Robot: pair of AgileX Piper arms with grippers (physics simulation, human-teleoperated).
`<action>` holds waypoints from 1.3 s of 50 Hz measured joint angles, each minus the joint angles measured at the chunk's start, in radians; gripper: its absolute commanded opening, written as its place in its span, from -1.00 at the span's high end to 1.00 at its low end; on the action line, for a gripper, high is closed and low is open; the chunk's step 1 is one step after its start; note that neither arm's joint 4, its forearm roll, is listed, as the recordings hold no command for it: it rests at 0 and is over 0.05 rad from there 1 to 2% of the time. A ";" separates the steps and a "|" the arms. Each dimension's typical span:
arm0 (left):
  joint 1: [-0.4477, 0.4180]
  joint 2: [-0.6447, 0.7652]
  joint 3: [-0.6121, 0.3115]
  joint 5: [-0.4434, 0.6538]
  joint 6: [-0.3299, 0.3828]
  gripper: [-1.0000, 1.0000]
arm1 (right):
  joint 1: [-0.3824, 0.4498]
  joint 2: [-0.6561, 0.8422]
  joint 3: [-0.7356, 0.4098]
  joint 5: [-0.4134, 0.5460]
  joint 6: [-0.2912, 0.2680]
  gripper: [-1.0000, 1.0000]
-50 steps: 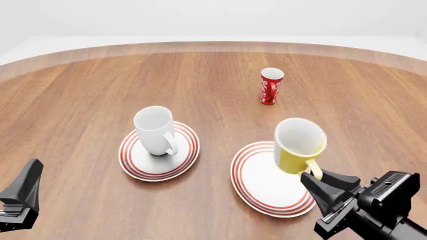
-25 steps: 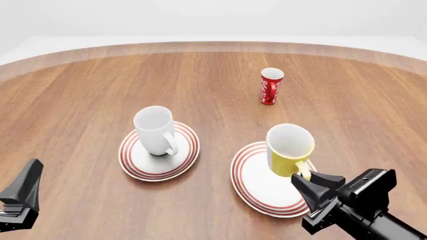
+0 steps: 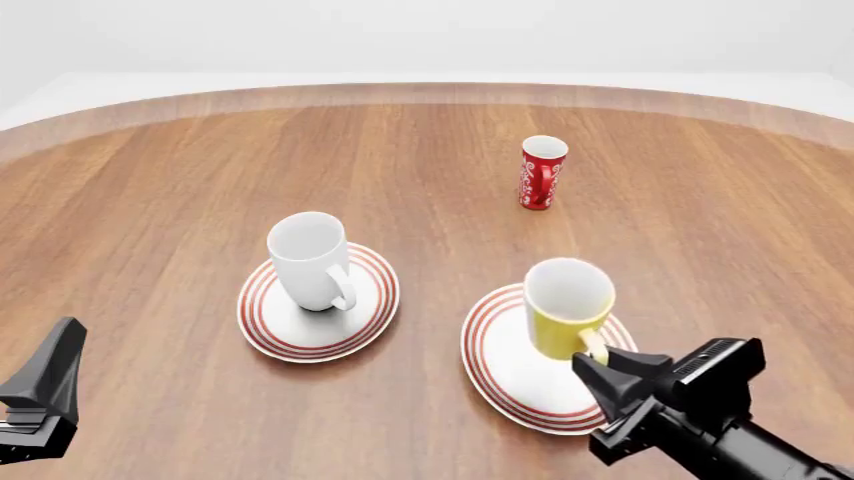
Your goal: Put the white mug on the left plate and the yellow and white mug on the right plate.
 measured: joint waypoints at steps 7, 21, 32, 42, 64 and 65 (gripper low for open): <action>0.000 0.000 0.000 0.000 0.000 -1.00 | -0.004 0.043 0.000 -0.030 -0.001 1.00; 0.000 0.000 0.000 0.000 0.000 -1.00 | -0.006 0.115 0.000 -0.079 0.000 1.00; 0.000 0.000 0.000 0.000 0.000 -1.00 | -0.011 0.174 0.000 -0.118 0.000 1.00; 0.000 0.000 0.000 0.000 0.000 -1.00 | -0.017 0.233 0.000 -0.158 -0.001 1.00; 0.000 0.000 0.000 0.000 0.000 -1.00 | -0.027 0.317 0.000 -0.215 -0.011 1.00; 0.000 0.000 0.000 0.000 0.000 -1.00 | -0.028 0.316 0.000 -0.213 -0.012 1.00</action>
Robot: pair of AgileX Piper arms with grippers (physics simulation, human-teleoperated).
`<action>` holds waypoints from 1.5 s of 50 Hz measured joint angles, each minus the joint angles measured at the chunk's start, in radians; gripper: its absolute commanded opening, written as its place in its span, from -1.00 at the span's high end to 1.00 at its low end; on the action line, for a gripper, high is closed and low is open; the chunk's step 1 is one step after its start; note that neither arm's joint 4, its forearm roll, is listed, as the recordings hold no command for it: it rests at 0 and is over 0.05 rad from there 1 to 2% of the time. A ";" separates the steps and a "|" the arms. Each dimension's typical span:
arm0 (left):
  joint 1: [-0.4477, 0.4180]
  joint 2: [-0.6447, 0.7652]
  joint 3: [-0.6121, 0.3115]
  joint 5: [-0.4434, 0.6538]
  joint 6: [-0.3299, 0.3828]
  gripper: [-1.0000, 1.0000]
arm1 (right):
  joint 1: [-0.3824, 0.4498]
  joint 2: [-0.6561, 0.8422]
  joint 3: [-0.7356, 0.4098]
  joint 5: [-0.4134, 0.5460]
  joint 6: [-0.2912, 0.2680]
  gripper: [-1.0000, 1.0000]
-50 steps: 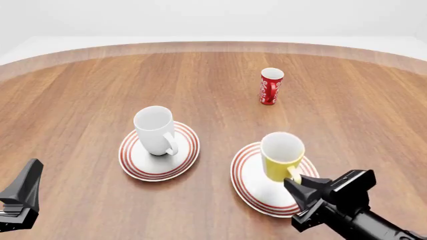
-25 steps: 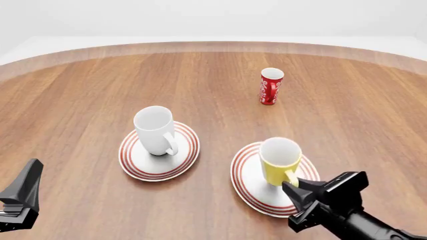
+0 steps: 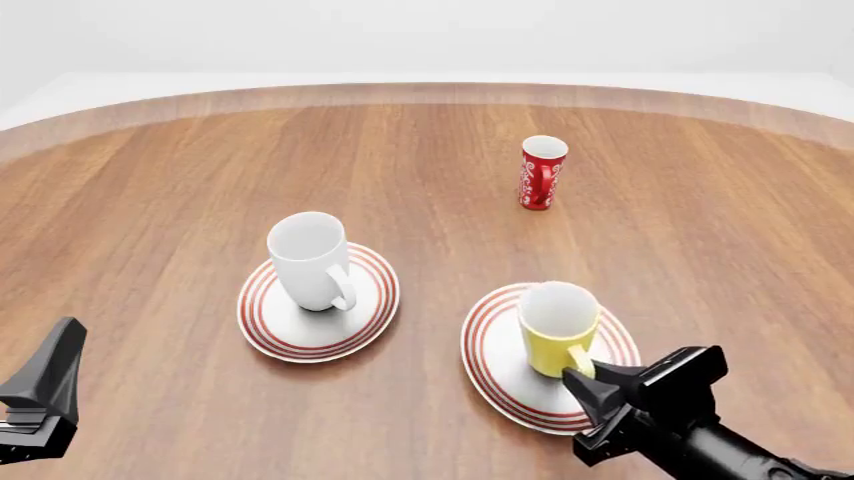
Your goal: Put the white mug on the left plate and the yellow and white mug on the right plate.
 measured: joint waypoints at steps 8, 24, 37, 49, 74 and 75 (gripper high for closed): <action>0.000 0.000 0.000 0.000 0.000 -1.00 | -0.006 0.007 0.000 0.002 -0.004 -1.00; 0.000 0.000 0.000 0.000 0.000 -1.00 | -0.016 -0.020 0.000 0.040 -0.007 -1.00; 0.000 0.000 0.000 0.000 0.000 -1.00 | -0.024 -0.178 0.000 0.200 -0.010 -1.00; 0.000 0.000 0.000 0.000 0.000 -1.00 | -0.045 -0.437 0.000 0.449 -0.025 -1.00; 0.000 0.000 0.000 0.000 0.000 -1.00 | -0.120 -0.983 0.000 0.951 -0.058 -1.00; 0.000 0.000 0.000 0.000 0.000 -1.00 | -0.124 -1.003 0.000 0.969 -0.060 -1.00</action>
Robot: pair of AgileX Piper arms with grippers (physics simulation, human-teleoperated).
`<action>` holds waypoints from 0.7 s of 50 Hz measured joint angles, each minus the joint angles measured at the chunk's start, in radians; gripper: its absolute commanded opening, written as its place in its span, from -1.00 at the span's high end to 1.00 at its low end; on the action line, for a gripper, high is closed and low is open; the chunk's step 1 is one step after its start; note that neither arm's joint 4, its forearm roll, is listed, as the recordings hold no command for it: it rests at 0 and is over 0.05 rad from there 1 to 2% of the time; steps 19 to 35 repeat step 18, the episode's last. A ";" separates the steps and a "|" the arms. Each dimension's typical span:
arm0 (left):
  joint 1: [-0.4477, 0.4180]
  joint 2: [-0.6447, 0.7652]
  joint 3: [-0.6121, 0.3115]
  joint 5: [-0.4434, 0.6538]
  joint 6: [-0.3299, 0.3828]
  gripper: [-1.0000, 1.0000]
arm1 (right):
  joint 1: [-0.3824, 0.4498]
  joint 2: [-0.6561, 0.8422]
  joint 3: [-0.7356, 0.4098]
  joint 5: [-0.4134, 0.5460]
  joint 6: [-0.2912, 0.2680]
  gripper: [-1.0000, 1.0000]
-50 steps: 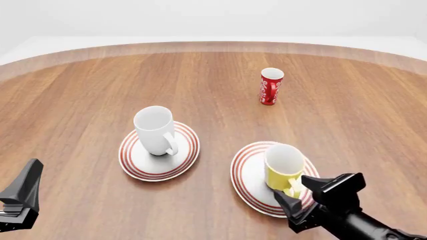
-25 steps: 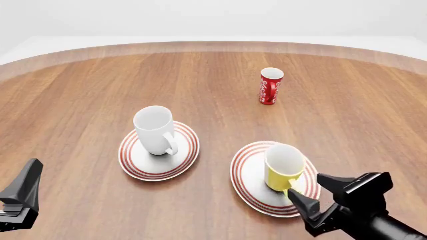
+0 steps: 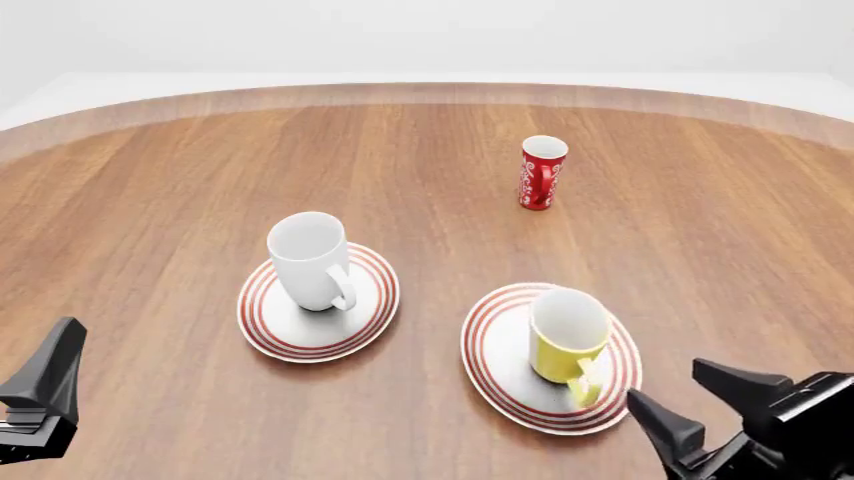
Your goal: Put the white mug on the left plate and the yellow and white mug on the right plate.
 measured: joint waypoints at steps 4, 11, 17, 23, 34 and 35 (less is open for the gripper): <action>0.000 0.000 0.000 0.000 0.000 -1.00 | -0.014 -0.082 0.000 0.075 -0.005 -1.00; 0.000 0.000 0.000 0.000 0.000 -1.00 | -0.039 -0.191 0.000 0.171 -0.014 -1.00; 0.000 0.000 0.000 0.000 0.000 -1.00 | -0.061 -0.273 0.000 0.244 -0.023 -1.00; 0.000 0.000 0.000 0.000 0.000 -1.00 | -0.064 -0.285 0.000 0.255 -0.025 -1.00; 0.000 0.000 0.000 0.000 0.000 -1.00 | -0.064 -0.285 0.000 0.255 -0.025 -1.00; 0.000 0.000 0.000 0.000 0.000 -1.00 | -0.064 -0.285 0.000 0.255 -0.025 -1.00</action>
